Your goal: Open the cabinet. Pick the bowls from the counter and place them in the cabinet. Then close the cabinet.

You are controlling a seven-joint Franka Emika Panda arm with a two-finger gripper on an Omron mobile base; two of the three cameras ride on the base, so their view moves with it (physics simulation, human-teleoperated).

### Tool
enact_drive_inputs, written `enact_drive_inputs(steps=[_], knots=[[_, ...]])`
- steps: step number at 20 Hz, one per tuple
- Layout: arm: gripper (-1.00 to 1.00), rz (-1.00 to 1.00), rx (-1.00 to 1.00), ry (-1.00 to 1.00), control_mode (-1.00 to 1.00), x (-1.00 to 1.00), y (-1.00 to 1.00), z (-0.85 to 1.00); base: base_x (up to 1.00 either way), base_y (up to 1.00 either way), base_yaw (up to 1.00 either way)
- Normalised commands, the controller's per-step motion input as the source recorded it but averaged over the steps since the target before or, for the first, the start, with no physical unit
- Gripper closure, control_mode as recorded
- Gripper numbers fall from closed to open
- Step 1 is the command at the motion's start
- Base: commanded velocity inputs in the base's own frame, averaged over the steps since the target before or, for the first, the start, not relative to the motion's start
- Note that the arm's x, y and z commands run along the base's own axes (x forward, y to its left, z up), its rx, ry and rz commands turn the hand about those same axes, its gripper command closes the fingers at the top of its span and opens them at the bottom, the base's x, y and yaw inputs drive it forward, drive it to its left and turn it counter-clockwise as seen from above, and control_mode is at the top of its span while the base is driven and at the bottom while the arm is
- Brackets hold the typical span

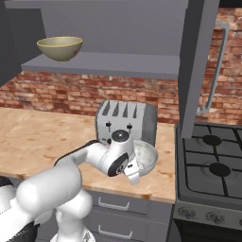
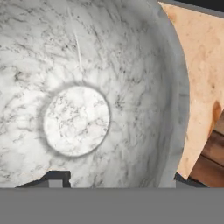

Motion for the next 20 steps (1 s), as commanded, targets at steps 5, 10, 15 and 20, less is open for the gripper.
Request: enact_drive_inputs(steps=[5,10,15,20], knots=[[1.00,-0.01,0.00,0.00,-1.00,0.00,-0.01,-0.03,0.00,0.00,0.00],[1.00,0.00,0.02,-0.02,-1.00,-0.15,-0.01,0.20,0.00,0.00,0.00],[1.00,0.00,0.05,0.00,-1.00,-0.24,0.00,0.69,0.00,0.00,0.00],[1.00,-0.01,0.04,0.03,-1.00,-0.19,0.00,0.77,0.00,0.00,0.00]])
